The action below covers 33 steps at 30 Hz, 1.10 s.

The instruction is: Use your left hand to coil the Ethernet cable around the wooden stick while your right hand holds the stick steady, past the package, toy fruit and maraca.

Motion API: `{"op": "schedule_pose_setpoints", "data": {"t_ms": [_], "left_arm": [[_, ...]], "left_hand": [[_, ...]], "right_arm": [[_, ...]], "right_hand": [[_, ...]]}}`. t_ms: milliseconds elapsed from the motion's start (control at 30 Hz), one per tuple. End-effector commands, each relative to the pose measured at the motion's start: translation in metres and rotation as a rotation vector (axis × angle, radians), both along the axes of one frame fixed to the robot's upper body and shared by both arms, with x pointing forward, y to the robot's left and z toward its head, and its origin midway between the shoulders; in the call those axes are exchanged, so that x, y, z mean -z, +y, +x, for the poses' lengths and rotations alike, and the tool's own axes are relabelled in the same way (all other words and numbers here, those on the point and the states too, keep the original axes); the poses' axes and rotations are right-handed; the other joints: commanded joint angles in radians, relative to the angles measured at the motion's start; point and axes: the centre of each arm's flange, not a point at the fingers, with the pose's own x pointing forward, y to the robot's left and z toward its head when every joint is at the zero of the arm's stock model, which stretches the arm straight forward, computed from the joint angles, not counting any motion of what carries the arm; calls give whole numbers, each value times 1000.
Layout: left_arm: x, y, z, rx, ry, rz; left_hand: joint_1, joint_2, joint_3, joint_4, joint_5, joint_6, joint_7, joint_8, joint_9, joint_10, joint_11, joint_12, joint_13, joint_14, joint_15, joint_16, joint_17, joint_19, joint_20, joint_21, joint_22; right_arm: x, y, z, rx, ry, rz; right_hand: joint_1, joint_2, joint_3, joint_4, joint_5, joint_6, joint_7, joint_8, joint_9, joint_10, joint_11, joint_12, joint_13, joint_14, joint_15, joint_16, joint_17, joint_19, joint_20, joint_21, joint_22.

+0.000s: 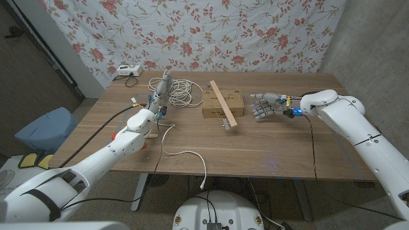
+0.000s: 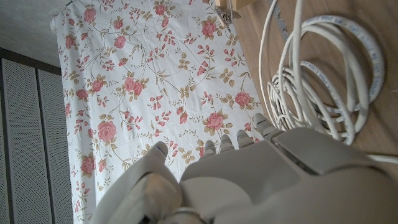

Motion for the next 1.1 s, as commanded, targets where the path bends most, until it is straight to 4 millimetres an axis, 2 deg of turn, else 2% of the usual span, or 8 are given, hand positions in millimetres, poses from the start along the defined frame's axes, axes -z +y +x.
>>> {"op": "schedule_pose_setpoints", "data": {"t_ms": [33, 167, 433, 767, 1100], "left_arm": [[2, 1, -3, -2, -2, -4], [2, 1, -3, 0, -3, -5], [4, 2, -5, -3, -1, -11], [7, 4, -8, -13, 1, -21], [9, 4, -8, -14, 3, -27]], "left_hand": [[12, 11, 2, -2, 7, -202, 6, 3, 3, -230, 7, 5, 5, -204, 4, 6, 4, -114, 3, -3, 5], [12, 11, 2, -2, 7, -203, 5, 3, 3, -230, 8, 5, 5, -205, 5, 6, 4, -114, 3, -4, 6], [12, 11, 2, -2, 7, -203, 7, 3, 3, -231, 9, 4, 5, -205, 6, 6, 4, -113, 3, -5, 6], [12, 11, 1, -2, 8, -204, 8, 3, 3, -231, 13, 4, 5, -205, 6, 6, 4, -113, 4, -7, 6], [13, 11, 1, -2, 8, -204, 8, 3, 3, -231, 11, 5, 5, -205, 7, 6, 4, -112, 3, -8, 6]], "right_arm": [[-5, 12, -5, -82, 63, -55], [-5, 15, -4, -109, 82, -63], [-3, 24, 2, -181, 129, -55], [-2, 41, 14, -249, 182, -80], [-6, 62, 25, -315, 196, -114]], "right_hand": [[12, -4, -2, -5, 3, 32, 51, 9, 5, 33, 8, 16, 7, 37, 4, 12, 5, 23, 1, 11, 2], [15, -2, -3, -5, 4, 49, 51, 12, 6, 51, 9, 25, 9, 52, -2, 15, 8, 30, 2, 13, 3], [3, -4, -10, 2, 2, 48, 50, 7, 7, 50, 8, 25, 11, 58, -1, 16, 12, 39, 6, 17, 4], [10, 0, -12, 2, 3, 9, 56, -21, 6, -5, 16, 1, 13, 11, 13, -13, 16, 41, -1, 15, 4], [8, 0, -15, 4, 2, -2, 58, -29, 6, -15, 19, -4, 13, -2, 19, -21, 17, 32, 5, 11, 4]]}}
